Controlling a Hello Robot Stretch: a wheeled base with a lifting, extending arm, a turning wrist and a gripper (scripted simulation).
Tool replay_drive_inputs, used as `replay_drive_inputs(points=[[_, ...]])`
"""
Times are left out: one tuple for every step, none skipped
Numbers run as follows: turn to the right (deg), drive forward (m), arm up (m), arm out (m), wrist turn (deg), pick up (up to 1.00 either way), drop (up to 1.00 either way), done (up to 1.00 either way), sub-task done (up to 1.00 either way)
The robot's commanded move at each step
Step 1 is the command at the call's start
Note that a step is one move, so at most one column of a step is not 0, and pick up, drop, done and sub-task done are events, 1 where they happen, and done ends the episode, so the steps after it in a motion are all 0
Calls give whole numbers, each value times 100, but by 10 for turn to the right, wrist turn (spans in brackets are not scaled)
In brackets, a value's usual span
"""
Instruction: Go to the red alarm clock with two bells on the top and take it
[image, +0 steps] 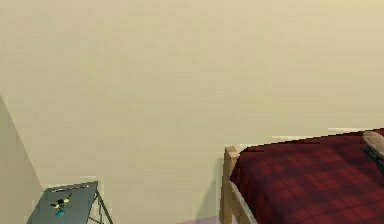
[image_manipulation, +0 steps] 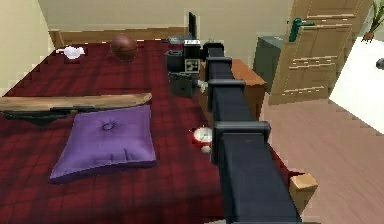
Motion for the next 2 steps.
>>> replay_drive_inputs(points=[[0, 0, -28, 0, 0, 0, 0, 0, 0], [0, 0, 0, 0, 0, 100, 0, 0, 0]])
